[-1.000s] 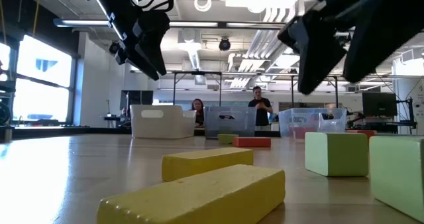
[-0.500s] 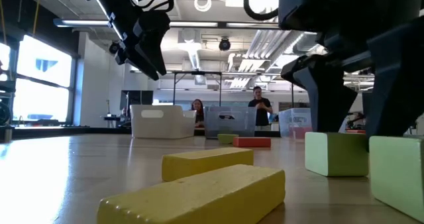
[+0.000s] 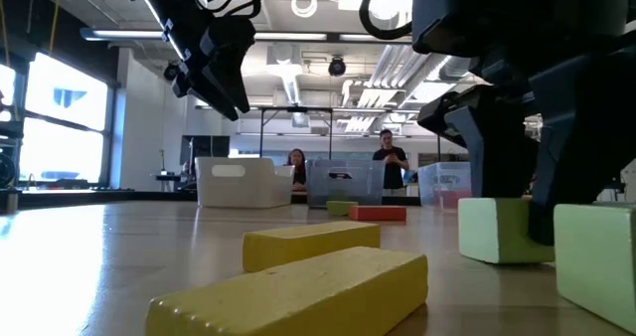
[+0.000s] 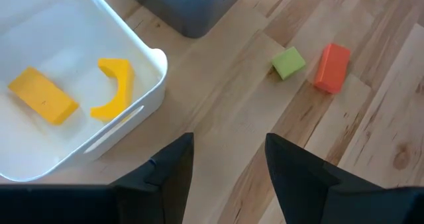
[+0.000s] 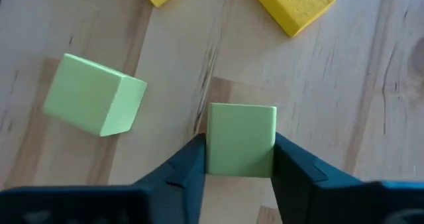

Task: Sort & place blocks by color
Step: Put the green block into the black bin

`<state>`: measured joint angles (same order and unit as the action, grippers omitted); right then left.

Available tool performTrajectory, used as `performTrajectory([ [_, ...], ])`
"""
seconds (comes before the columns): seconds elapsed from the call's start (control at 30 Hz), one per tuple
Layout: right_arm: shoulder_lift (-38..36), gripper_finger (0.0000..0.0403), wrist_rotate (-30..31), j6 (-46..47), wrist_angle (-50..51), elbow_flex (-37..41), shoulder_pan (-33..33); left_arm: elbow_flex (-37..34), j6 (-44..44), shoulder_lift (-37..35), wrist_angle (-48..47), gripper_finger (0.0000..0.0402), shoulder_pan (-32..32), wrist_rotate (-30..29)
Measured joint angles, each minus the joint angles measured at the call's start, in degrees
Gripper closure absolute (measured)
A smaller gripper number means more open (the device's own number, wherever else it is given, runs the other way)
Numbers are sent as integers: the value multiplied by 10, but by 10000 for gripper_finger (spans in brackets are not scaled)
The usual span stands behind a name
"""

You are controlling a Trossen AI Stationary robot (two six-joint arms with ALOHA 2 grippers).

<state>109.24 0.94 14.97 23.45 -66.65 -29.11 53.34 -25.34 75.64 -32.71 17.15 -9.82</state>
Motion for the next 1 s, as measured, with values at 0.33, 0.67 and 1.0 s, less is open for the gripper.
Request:
performTrajectory([
  [0.33, -7, 302, -14, -18, 21, 0, 22, 0, 0, 0, 0, 229, 0, 1],
  [0.67, -41, 302, 24, -63, 77, 0, 64, 0, 9, 0, -3, 229, -3, 2],
  [1.0, -96, 302, 117, -143, 123, 0, 151, 0, 16, 0, -5, 229, -29, 3],
])
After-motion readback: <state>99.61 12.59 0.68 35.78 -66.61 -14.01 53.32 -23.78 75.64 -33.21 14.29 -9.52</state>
